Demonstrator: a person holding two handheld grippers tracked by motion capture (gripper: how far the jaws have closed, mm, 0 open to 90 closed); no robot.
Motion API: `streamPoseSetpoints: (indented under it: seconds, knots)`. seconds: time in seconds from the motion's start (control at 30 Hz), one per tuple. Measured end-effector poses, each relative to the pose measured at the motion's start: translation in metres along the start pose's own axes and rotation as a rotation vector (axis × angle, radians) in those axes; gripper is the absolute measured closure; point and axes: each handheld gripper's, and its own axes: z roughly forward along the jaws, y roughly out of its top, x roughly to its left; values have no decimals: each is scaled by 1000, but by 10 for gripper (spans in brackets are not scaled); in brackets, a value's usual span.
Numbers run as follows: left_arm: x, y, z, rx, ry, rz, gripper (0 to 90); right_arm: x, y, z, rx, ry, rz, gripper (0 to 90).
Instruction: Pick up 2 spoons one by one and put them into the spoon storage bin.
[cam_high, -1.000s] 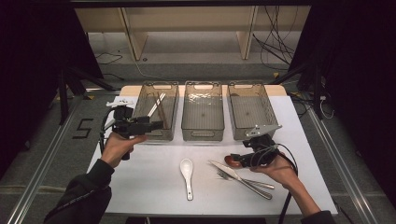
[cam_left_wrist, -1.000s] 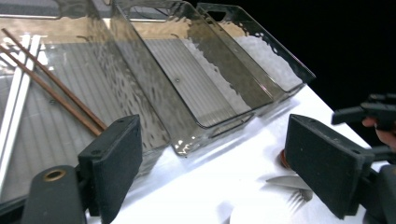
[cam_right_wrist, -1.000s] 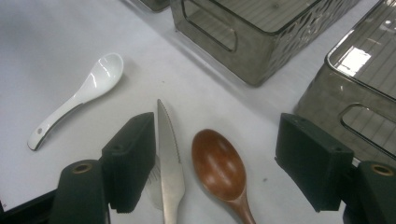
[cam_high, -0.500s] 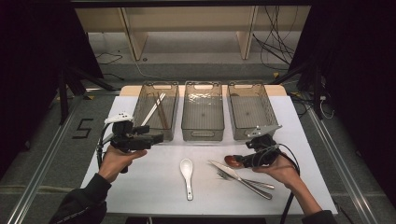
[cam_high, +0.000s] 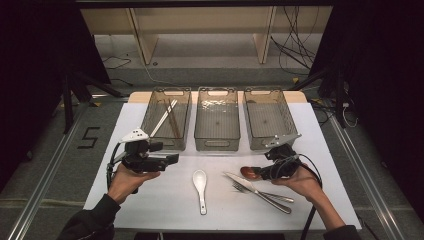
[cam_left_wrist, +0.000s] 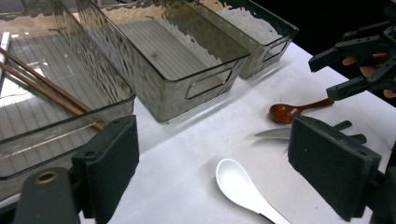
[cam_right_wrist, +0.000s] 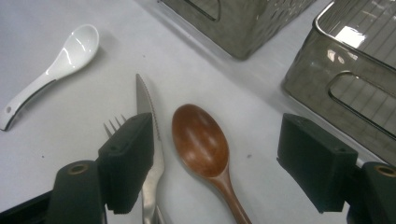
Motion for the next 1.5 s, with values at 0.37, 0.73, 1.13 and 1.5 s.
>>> streamPoseSetpoints:
  seconds: [0.37, 0.73, 1.13, 1.5]
  knots:
    - [-2, -9, -5, -12, 14, 18, 157, -10, -6, 6, 72, -23, -10, 318]
    - [-7, -17, -8, 2, 15, 48, 157, -13, -13, 16, 205, -12, -55, 450]
    - [-7, -22, -10, 6, 16, 44, 157, -14, -16, 28, 326, -16, -96, 600]
    - [-8, -23, -11, 3, 19, 53, 157, -14, -21, 34, 401, -25, -131, 677]
